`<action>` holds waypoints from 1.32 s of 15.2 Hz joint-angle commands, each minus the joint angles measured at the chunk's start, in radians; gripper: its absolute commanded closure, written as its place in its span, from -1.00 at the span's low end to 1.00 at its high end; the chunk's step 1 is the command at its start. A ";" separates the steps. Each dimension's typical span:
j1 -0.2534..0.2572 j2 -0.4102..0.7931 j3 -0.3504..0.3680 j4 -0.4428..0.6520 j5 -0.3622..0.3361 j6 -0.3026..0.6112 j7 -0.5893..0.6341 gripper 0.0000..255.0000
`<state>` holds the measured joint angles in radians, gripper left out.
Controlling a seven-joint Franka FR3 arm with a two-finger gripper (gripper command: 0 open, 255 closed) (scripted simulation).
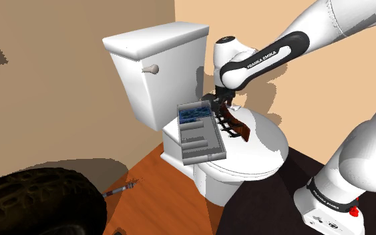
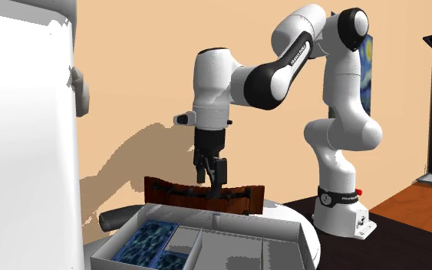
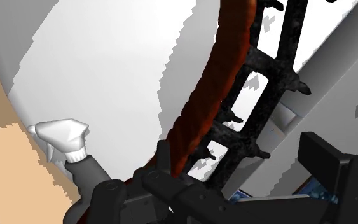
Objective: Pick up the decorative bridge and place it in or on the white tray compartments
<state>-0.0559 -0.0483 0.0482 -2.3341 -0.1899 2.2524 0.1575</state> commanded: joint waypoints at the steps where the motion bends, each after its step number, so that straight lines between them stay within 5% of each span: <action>1: -0.002 0.016 -0.001 -0.014 -0.006 0.030 0.005 -1.00; 10: -0.004 0.029 -0.003 -0.022 -0.011 0.051 0.008 -1.00; 11: -0.004 0.029 -0.003 -0.022 -0.011 0.051 0.008 1.00; 20: -0.003 0.029 -0.003 -0.022 -0.011 0.051 0.008 1.00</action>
<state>-0.0596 -0.0213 0.0449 -2.3544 -0.2008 2.3021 0.1656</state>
